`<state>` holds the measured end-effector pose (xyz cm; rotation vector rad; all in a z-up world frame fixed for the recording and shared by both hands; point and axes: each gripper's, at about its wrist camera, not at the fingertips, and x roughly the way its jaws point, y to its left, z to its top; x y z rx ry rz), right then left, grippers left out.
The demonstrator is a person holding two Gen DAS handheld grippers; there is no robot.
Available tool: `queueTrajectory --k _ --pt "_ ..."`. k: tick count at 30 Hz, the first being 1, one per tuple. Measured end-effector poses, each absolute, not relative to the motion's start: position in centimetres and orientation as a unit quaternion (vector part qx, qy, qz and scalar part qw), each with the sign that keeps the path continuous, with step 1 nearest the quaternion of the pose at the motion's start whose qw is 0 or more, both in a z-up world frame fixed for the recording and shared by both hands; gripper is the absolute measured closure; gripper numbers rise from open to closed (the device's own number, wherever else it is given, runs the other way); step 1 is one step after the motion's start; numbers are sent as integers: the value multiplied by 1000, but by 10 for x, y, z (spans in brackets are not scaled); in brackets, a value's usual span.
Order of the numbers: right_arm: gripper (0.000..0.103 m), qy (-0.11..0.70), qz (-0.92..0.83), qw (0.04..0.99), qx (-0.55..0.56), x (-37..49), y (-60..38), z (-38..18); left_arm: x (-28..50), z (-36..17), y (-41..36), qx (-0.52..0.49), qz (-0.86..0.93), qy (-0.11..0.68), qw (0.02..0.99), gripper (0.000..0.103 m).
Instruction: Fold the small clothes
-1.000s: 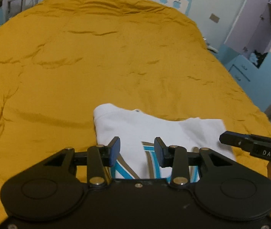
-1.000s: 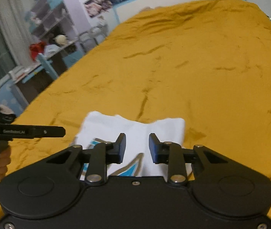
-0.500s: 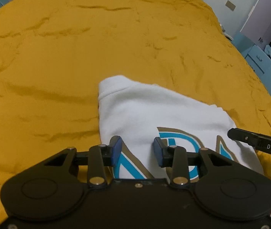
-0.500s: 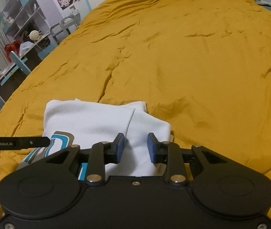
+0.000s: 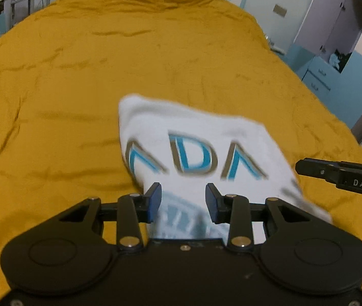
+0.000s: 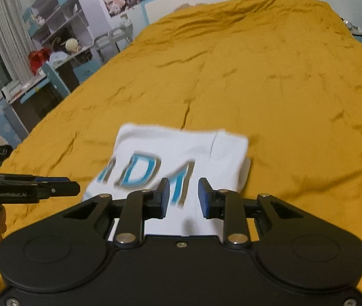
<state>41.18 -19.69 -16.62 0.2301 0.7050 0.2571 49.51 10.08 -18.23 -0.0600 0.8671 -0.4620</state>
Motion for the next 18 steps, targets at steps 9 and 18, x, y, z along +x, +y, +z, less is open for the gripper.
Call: queueTrajectory --k 9,18 --pt "77 394 91 908 108 395 -200 -219 489 -229 102 -41 -198 453 868 64" --pt "73 382 90 910 134 383 -208 -211 478 -212 107 -60 -195 447 871 65"
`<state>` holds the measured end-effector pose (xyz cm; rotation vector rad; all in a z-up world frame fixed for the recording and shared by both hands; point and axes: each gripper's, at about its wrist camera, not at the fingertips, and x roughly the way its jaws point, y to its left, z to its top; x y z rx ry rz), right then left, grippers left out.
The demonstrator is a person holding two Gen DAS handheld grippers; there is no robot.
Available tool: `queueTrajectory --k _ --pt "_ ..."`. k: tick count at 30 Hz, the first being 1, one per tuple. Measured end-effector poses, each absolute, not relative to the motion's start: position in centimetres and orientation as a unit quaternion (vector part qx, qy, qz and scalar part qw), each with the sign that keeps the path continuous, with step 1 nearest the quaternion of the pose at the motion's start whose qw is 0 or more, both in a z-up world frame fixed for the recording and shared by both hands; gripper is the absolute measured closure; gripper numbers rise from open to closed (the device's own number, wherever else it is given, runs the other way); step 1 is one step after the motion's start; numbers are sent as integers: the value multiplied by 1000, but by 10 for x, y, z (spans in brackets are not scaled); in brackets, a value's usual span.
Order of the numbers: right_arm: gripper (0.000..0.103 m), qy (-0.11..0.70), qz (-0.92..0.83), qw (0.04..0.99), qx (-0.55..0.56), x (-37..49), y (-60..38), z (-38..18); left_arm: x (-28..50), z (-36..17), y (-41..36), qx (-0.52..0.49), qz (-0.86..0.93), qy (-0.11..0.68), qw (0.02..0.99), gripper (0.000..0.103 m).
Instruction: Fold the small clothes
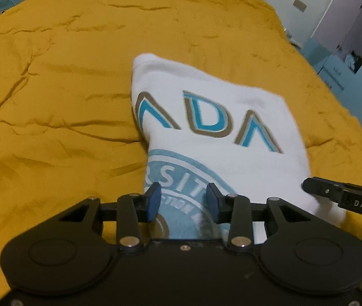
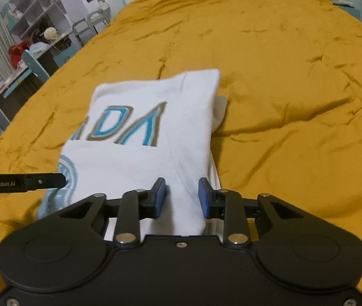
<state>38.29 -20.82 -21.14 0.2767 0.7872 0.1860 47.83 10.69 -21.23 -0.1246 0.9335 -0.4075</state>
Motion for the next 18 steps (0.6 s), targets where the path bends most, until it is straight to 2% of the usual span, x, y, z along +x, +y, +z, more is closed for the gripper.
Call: queueTrajectory --k 4,9,15,18 --pt "73 363 106 917 125 358 -204 -193 450 -197 107 -41 -214 436 873 65" --pt "73 359 111 919 115 334 -197 -185 421 -203 103 -18 -217 445 869 64" --pt "73 381 95 912 117 324 -193 -202 411 -225 102 -12 -206 457 865 63" --pt "77 390 84 910 112 322 -192 -216 413 -231 101 -18 -202 462 863 63"
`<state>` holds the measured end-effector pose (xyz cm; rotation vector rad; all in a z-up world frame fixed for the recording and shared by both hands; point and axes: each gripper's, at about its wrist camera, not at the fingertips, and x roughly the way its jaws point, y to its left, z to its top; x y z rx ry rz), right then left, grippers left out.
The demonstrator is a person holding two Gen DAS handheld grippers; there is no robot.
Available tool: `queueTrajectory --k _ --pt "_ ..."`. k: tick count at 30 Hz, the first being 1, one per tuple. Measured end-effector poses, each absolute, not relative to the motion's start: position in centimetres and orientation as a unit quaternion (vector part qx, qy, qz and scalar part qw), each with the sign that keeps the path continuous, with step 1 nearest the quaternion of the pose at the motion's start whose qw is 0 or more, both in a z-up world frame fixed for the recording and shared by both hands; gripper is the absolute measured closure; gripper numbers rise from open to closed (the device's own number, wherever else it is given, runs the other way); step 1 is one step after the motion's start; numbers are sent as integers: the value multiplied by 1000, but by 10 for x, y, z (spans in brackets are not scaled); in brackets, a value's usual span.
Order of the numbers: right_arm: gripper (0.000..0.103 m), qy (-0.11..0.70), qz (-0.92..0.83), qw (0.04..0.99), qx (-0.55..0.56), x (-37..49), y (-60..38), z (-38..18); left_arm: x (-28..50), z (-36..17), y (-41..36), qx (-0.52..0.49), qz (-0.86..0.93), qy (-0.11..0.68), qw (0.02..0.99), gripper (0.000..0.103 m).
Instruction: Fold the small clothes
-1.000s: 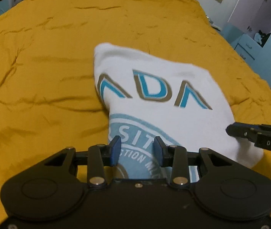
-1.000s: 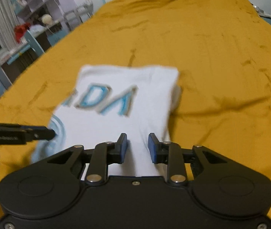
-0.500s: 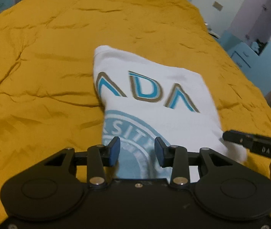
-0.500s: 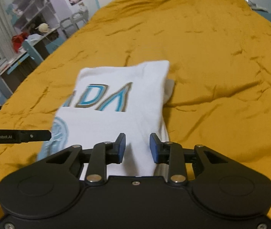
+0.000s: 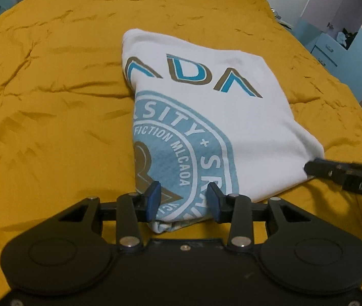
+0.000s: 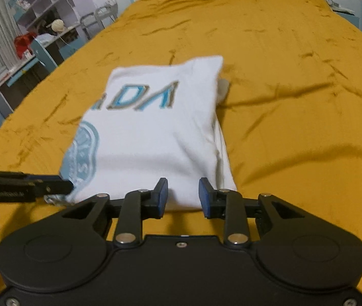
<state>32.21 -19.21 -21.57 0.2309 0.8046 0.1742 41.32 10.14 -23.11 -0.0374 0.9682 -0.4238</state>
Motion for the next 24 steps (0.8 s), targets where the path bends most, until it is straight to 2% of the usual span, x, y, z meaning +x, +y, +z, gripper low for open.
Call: queueTrajectory --k 4,15,24 --pt "80 394 79 908 117 321 -194 -226 415 -235 102 -20 -201 462 864 62" --pt "77 357 98 919 133 312 -182 -202 399 -218 101 -42 -204 448 869 63" --pt "79 385 75 910 133 320 -177 -229 402 -238 99 -42 -195 457 867 59"
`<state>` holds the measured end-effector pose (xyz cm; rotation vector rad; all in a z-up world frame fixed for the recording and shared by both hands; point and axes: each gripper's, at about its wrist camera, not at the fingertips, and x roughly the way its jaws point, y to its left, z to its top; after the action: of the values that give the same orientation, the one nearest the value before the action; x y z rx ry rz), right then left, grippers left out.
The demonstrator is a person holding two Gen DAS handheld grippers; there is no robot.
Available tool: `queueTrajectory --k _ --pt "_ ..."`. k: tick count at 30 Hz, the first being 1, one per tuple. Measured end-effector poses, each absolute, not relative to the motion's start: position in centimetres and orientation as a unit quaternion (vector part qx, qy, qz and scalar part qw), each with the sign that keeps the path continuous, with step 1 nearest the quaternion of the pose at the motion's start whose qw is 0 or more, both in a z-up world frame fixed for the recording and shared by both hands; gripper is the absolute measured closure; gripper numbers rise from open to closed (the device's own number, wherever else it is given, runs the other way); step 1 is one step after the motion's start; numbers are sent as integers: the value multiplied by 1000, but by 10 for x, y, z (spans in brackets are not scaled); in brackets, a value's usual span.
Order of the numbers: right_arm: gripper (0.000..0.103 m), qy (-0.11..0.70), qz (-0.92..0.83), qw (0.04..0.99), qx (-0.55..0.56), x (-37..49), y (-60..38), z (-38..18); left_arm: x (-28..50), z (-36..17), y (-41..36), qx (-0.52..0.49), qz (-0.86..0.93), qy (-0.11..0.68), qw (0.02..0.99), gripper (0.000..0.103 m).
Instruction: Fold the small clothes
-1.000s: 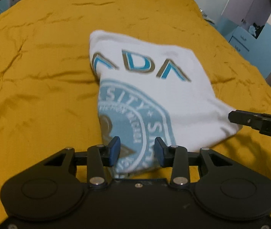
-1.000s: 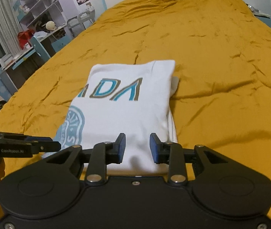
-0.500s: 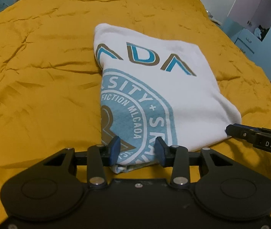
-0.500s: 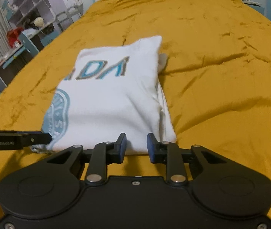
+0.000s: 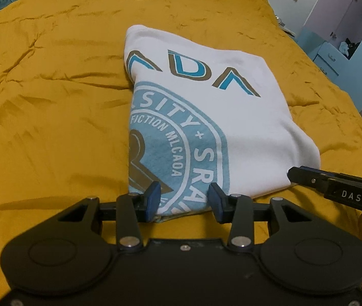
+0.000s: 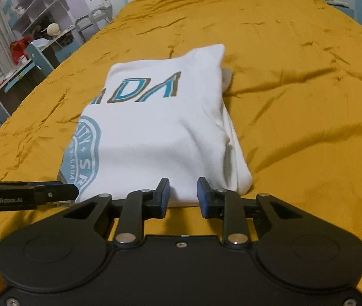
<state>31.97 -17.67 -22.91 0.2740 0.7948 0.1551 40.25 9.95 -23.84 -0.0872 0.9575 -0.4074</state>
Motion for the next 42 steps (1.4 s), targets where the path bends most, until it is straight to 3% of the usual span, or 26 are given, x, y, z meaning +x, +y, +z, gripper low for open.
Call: queueTrajectory --k 20,24,33,39,40,42 --pt "79 371 43 913 162 314 -193 -223 395 -235 115 -60 -162 451 876 58" --pt "82 374 42 912 165 313 -195 -227 396 -240 114 -45 -155 452 877 53" --pt "71 318 38 930 178 322 -206 -195 407 -216 127 -81 -156 424 889 55" --pt "67 362 49 907 210 362 -213 -212 439 -229 126 -91 -139 444 880 55" --pt "69 371 50 904 209 366 -213 -216 444 -233 125 -95 -139 451 877 55" --pt "83 380 60 899 208 368 -212 -221 447 -238 125 -97 -139 456 873 55"
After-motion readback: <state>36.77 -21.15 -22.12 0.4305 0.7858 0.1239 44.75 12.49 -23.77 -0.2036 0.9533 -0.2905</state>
